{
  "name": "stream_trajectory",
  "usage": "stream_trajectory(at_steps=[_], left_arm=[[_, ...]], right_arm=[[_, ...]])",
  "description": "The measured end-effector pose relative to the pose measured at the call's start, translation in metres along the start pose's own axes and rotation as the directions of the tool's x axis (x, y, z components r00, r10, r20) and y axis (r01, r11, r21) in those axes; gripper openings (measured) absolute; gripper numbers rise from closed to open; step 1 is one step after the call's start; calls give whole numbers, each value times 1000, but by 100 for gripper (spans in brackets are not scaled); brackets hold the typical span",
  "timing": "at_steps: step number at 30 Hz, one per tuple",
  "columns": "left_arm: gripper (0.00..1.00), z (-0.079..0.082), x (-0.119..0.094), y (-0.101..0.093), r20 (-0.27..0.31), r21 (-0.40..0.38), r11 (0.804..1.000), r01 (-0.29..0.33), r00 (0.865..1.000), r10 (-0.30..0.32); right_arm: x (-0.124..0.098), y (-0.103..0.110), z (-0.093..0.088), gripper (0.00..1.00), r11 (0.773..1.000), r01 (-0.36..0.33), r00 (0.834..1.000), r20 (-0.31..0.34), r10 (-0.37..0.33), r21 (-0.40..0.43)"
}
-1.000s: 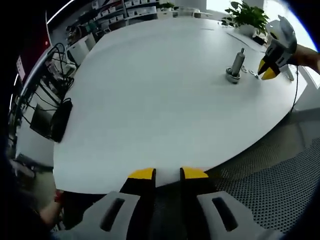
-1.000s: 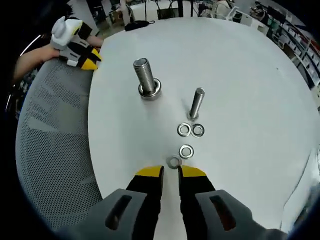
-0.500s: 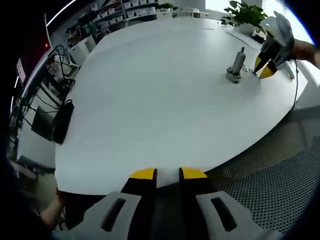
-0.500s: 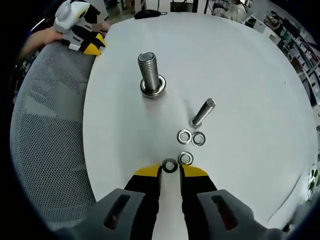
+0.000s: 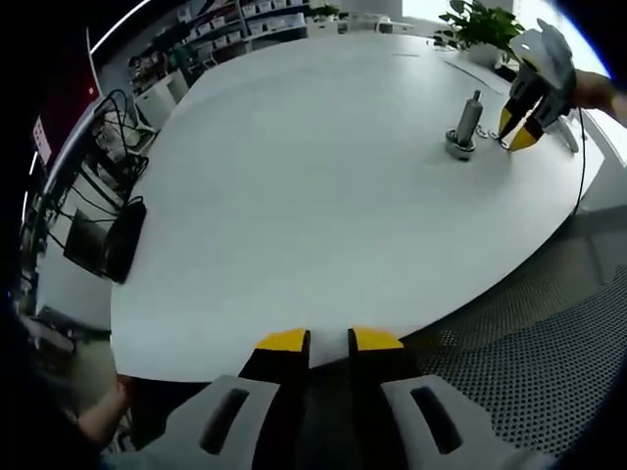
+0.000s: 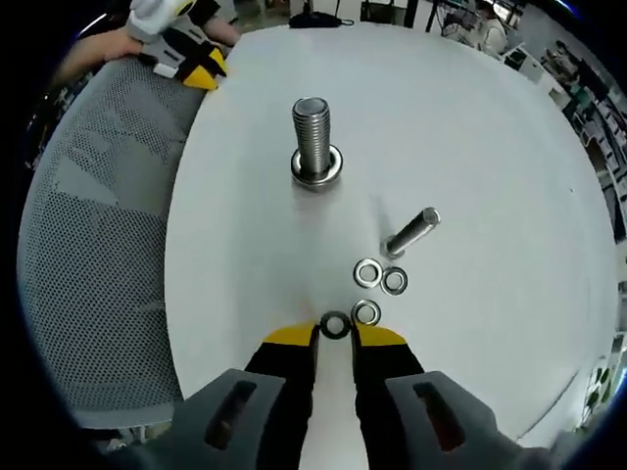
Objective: Place the washer onto the threaded stud by aligning its center hole with the stud, sliding it down to the base, and recovering from edge contact or off-axis alignment until the washer reaches the visible bottom stop.
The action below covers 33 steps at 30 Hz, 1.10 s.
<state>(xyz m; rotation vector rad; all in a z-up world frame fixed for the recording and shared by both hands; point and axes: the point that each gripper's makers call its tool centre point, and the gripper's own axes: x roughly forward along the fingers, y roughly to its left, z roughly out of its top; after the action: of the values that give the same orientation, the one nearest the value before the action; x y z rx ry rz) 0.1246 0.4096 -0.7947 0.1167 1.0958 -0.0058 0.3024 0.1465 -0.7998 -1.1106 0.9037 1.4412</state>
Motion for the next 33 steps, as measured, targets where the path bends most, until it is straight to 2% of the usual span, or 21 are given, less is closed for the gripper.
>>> stream_trajectory(at_steps=[5, 12, 17, 25, 28, 33], left_arm=[[14, 0, 0, 0, -1, 0, 1000, 0, 1000, 0], [12, -1, 0, 2, -4, 2, 1000, -10, 1000, 10], [12, -1, 0, 2, -4, 6, 1000, -9, 1000, 9], [11, 0, 0, 4, 0, 5, 1000, -9, 1000, 9], [11, 0, 0, 4, 0, 7, 1000, -9, 1000, 9], [11, 0, 0, 5, 0, 9, 1000, -11, 1000, 11]], right_arm=[[0, 0, 0, 17, 1000, -7, 1000, 1, 7, -8], [0, 2, 2, 16, 996, -30, 1000, 8, 31, -82], [0, 2, 2, 15, 996, -29, 999, 18, 30, -79], [-2, -1, 4, 14, 999, -33, 998, 54, 32, 14], [-9, -3, 13, 14, 999, -31, 995, 92, 26, 45], [-19, -10, 23, 14, 999, -5, 995, 102, 0, 48]])
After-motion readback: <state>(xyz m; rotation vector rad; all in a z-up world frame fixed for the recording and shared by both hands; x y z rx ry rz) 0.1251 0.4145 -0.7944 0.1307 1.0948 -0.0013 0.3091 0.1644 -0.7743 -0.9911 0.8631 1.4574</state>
